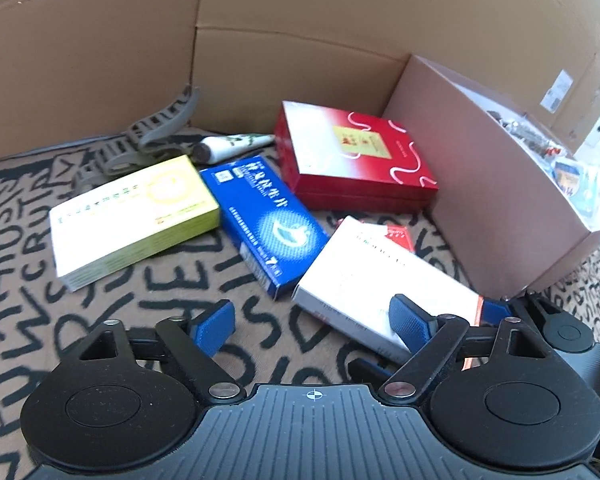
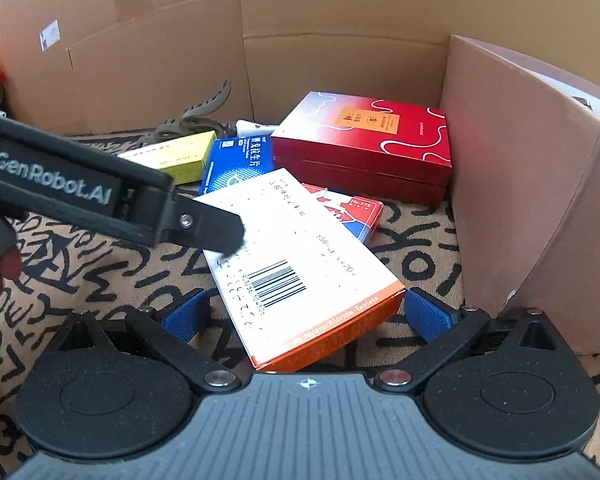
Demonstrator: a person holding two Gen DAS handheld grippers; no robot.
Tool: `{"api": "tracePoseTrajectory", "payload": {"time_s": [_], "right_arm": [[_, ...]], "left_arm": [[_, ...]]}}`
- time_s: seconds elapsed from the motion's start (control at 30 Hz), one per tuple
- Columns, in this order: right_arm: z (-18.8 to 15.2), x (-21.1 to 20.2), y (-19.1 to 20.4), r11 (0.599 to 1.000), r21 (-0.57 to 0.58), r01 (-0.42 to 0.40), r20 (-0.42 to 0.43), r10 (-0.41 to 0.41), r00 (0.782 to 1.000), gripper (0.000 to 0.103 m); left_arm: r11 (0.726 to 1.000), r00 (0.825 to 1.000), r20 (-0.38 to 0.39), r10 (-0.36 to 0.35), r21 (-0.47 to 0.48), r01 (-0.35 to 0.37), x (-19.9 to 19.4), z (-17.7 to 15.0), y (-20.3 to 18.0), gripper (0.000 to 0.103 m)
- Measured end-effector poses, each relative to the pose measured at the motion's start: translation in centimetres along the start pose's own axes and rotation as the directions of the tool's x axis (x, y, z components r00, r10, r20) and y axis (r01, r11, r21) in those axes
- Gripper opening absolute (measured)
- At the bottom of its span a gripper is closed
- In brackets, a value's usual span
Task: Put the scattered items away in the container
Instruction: 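Move the left tool toward the white box with orange edge, then close the left tool on the white box and lift it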
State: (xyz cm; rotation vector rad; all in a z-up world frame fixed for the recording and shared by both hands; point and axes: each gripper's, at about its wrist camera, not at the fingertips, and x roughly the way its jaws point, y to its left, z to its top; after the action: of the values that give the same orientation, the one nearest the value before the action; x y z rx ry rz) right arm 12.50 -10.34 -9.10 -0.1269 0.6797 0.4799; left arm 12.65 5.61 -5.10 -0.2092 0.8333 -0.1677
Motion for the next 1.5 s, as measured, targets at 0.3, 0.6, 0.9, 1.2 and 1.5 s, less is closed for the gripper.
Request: {"api": "tracePoseTrajectory", "payload": {"time_s": [0.3,0.6,0.9,1.2,1.5], "right_arm": [[0.0,0.2,0.2,1.0,0.0,0.014,-0.006,-0.014,1.0,0.102],[-0.9,-2.4,2.3,0.993,-0.092,0.073,0.091,-0.065,0.994,0.076],[-2.7,-5.0,6.1,0.976,-0.209,-0.052,0.059,0.066,0.996,0.071],[-3.8,-6.2,6.7,0.981,-0.192,-0.004,0.069,0.018,0.997,0.09],[-3.4,-5.0,7.3,0.988,-0.149,-0.048,0.04,0.054,0.998,0.084]], "left_arm": [[0.995,0.995,0.0,-0.099,-0.002,0.099,0.0,0.1,0.0,0.058],[0.993,0.993,0.012,-0.12,0.011,0.12,-1.9,-0.3,-0.4,0.006],[0.998,0.998,-0.012,-0.066,-0.005,0.066,-5.5,-3.5,0.3,0.013],[0.995,0.999,-0.026,-0.046,-0.089,0.044,-6.2,-4.8,1.9,0.067],[0.996,0.997,-0.045,-0.07,-0.052,0.068,-4.0,-2.7,-0.6,0.088]]}}
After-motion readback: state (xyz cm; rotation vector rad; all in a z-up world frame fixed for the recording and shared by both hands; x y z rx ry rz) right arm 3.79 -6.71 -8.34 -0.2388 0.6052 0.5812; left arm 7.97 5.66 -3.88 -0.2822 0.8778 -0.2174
